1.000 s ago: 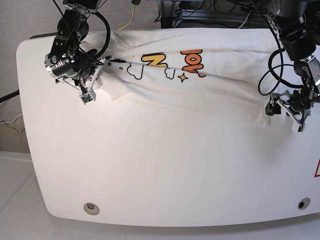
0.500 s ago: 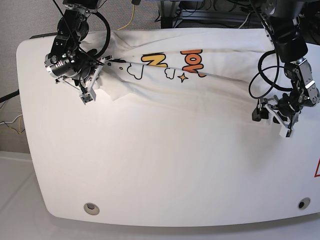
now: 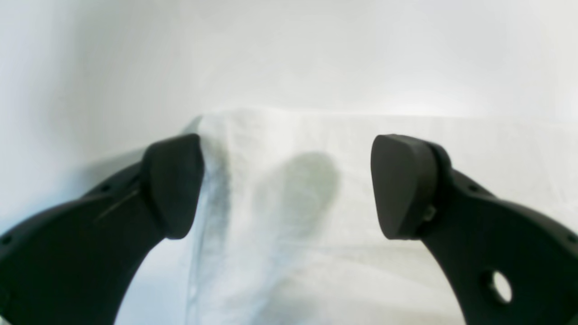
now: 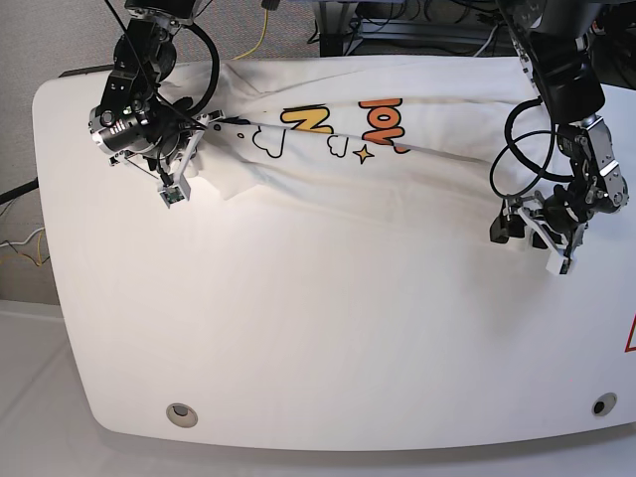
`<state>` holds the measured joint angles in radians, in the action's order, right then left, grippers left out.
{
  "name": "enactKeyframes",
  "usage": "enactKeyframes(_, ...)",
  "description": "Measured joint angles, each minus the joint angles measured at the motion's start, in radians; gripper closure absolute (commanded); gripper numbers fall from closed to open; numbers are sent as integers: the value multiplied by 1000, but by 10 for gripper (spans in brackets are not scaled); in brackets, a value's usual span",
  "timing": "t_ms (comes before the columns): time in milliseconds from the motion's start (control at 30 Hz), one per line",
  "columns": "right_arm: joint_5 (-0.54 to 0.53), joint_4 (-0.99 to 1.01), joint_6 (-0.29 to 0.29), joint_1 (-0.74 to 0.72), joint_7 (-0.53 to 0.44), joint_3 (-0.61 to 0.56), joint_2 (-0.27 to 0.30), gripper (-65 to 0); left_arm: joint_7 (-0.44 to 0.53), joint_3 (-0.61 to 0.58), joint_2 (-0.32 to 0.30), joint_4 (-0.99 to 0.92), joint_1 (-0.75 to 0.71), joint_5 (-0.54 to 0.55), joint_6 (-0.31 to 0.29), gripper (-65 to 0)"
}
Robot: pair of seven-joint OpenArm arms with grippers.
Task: Fold the T-shirt properly
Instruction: 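Move the left gripper down along the shirt side and grasp the edge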
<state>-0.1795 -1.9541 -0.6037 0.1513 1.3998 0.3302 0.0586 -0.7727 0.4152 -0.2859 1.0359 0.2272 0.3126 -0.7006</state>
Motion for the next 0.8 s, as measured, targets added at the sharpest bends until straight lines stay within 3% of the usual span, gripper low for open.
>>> enactKeyframes(267, 0, 0, 0, 0, 0, 0, 0, 0, -1, -20, -3, 0, -6, 0, 1, -141)
enactKeyframes(333, 0, 0, 0, 0, 0, 0, 0, 0, -6, -25, -3, -1, -6, 0, 4, -96)
enactKeyframes(800, 0, 0, 0, 0, 0, 0, 0, 0, -24, -26, -2, 0, -6, 4, 3, -86)
